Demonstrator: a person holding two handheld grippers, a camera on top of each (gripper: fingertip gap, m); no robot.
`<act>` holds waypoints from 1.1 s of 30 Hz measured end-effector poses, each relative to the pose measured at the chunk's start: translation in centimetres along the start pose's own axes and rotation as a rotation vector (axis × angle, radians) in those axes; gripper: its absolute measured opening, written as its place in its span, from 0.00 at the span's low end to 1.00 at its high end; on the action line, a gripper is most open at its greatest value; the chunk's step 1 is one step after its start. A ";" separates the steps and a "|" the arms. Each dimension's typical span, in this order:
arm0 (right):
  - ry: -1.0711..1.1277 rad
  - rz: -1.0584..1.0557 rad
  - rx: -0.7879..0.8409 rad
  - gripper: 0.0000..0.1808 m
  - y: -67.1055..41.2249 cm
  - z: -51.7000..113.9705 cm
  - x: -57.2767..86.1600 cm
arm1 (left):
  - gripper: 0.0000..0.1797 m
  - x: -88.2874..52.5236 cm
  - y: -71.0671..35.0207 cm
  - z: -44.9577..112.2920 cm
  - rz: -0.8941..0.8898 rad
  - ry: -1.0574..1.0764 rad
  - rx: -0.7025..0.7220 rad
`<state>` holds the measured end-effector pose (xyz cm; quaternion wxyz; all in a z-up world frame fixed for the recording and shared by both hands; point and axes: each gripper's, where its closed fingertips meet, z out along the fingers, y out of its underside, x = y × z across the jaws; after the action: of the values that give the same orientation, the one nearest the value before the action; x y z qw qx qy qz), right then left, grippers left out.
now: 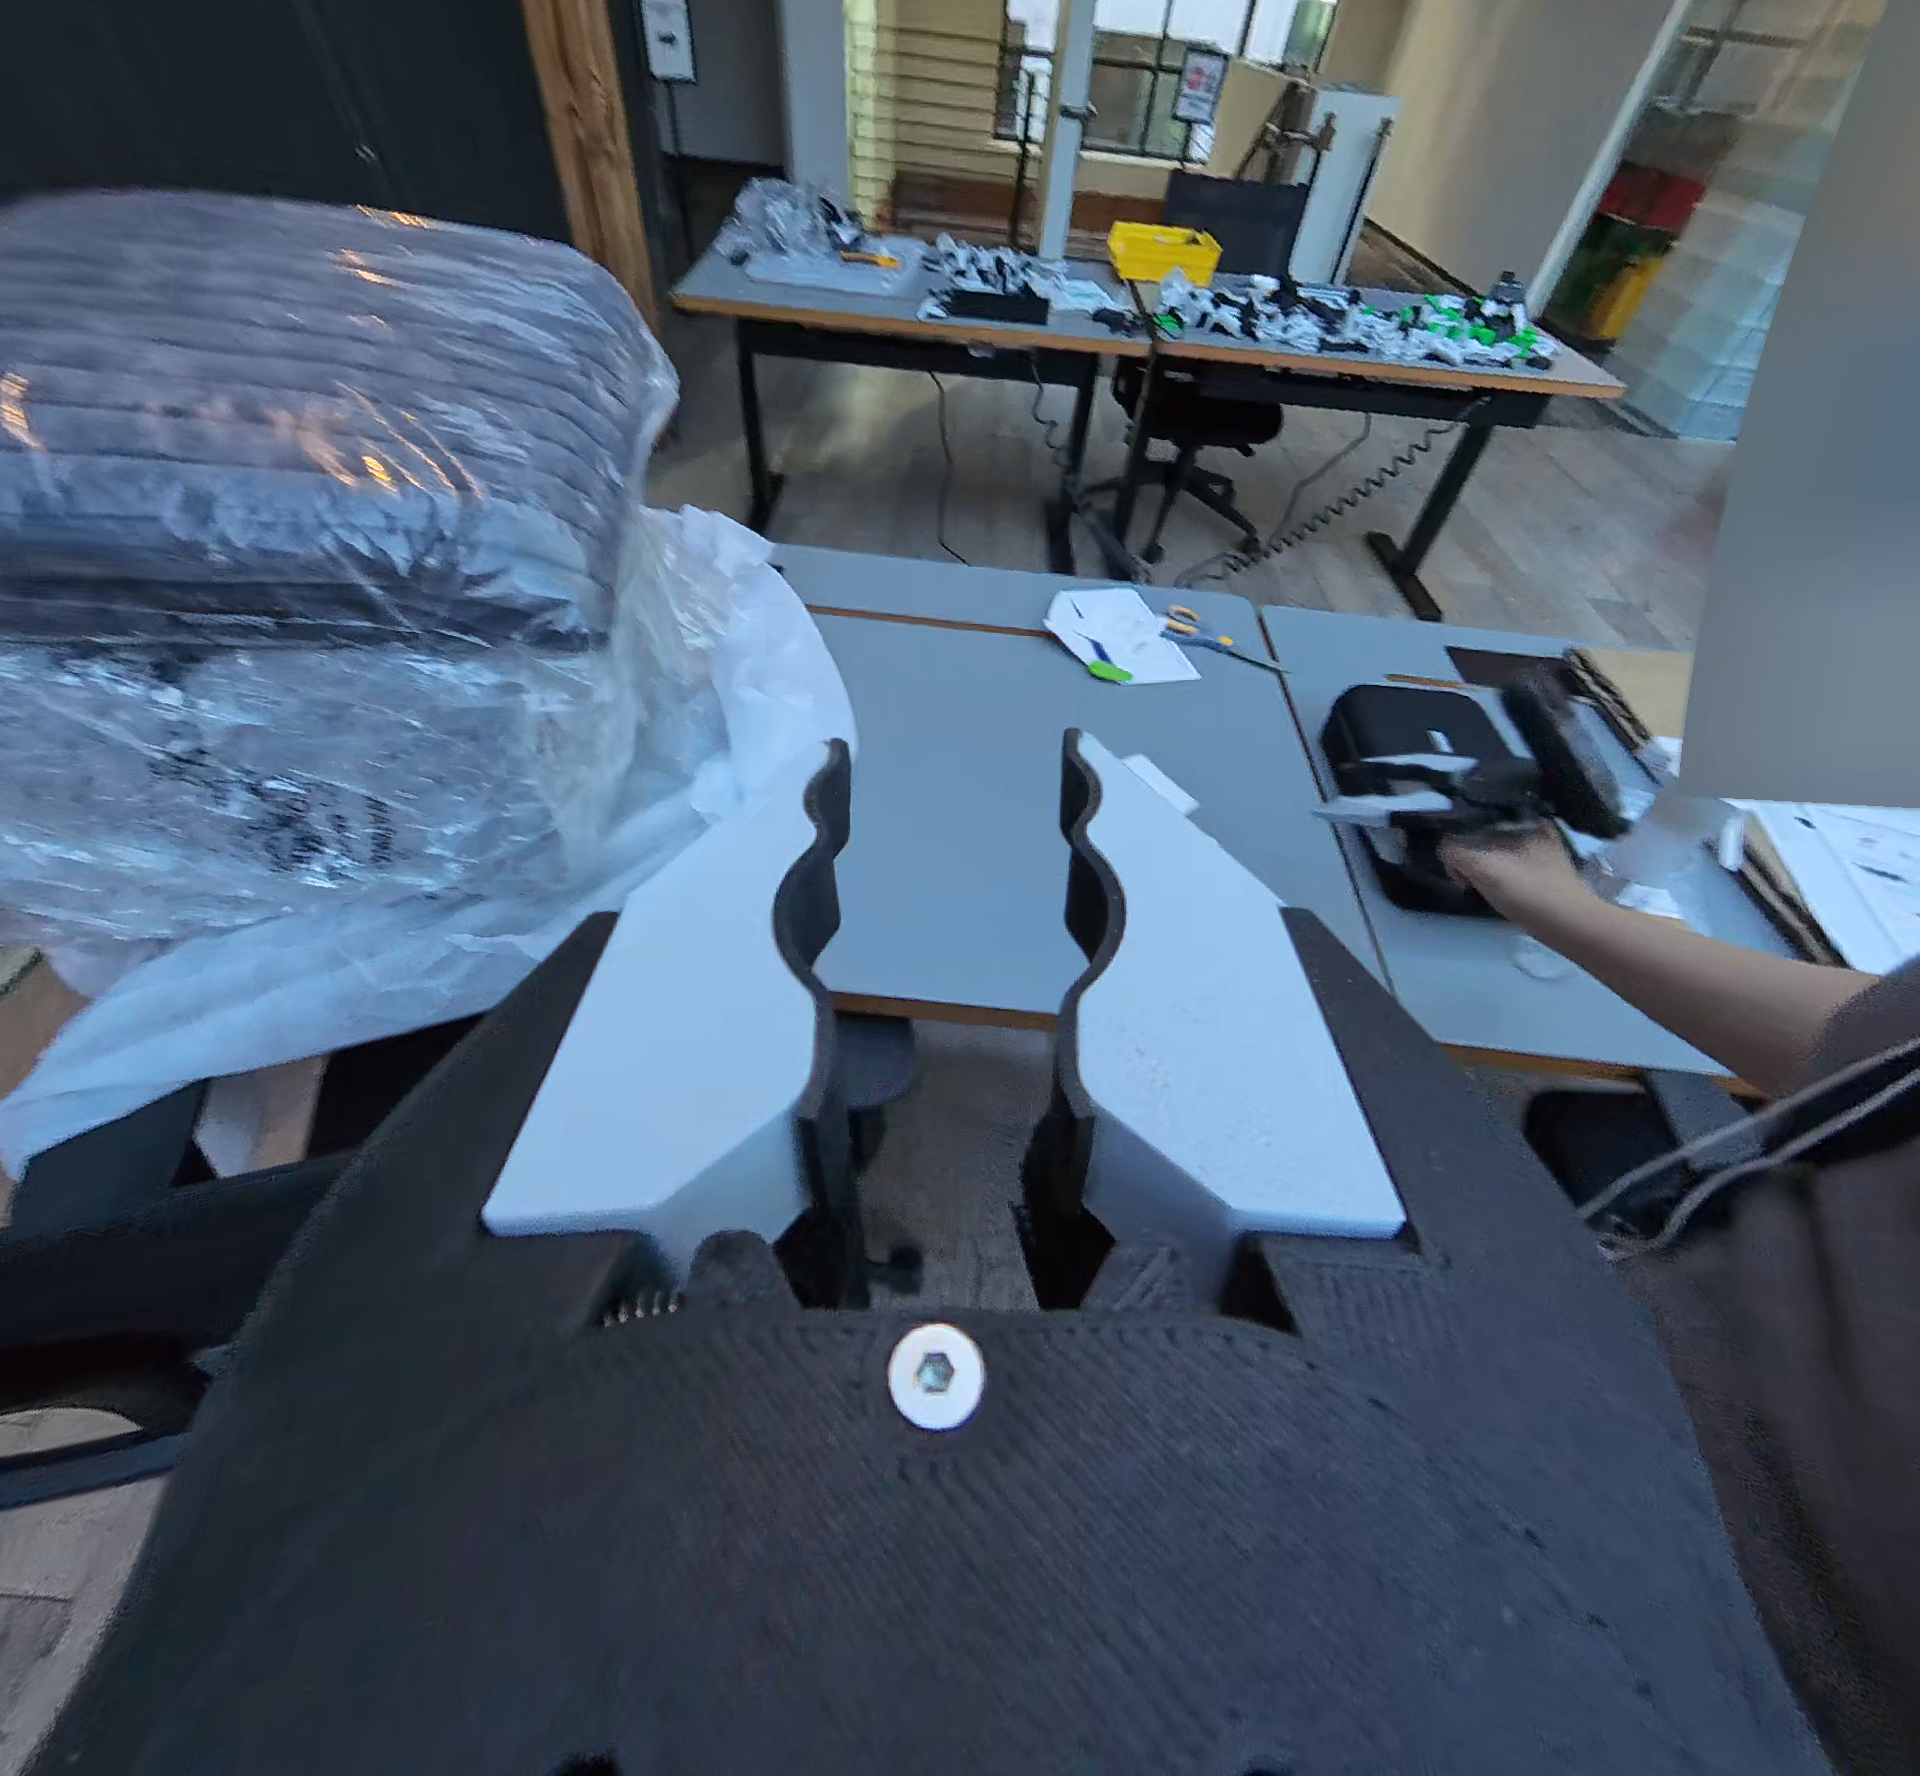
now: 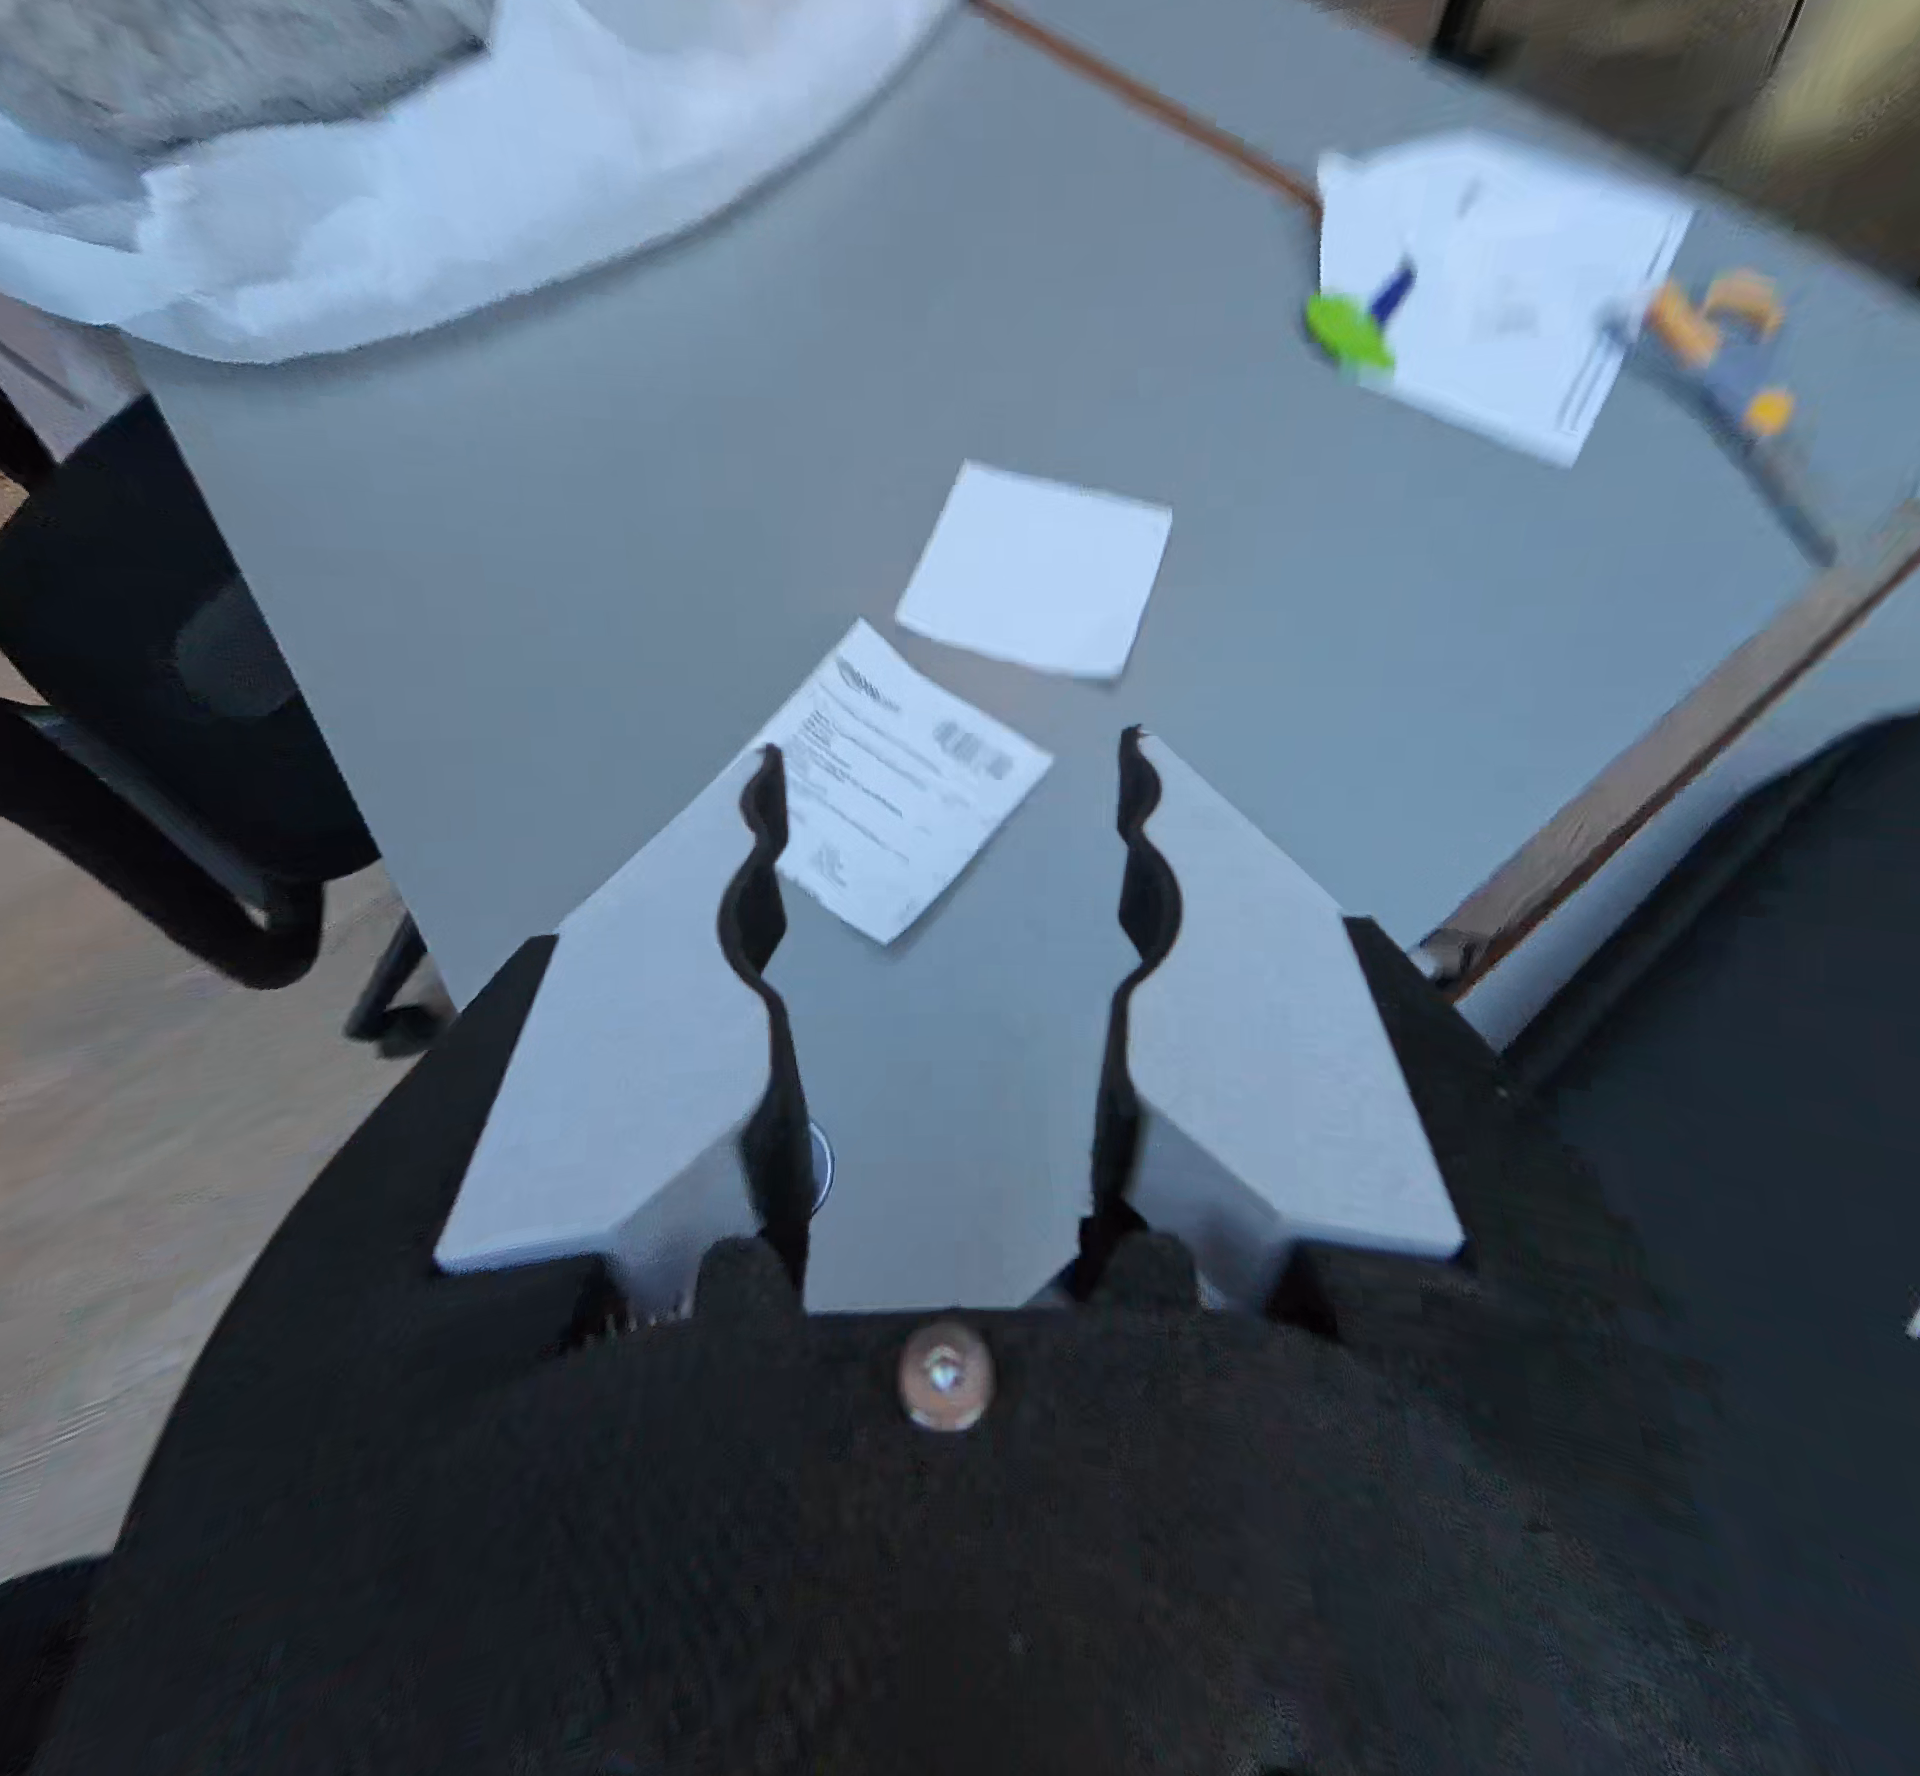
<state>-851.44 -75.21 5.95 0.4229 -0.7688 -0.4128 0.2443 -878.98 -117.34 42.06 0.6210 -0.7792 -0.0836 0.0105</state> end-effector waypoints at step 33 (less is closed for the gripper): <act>-1.631 -0.612 1.106 0.58 -13.1 -47.6 -84.3 | 0.32 30.7 20.8 -72.1 -0.078 -1.659 0.086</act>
<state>-868.02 -163.55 44.20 0.3529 0.0706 -0.5820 0.7293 -837.65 -187.10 41.08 0.3870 -0.4908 -0.5405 0.5631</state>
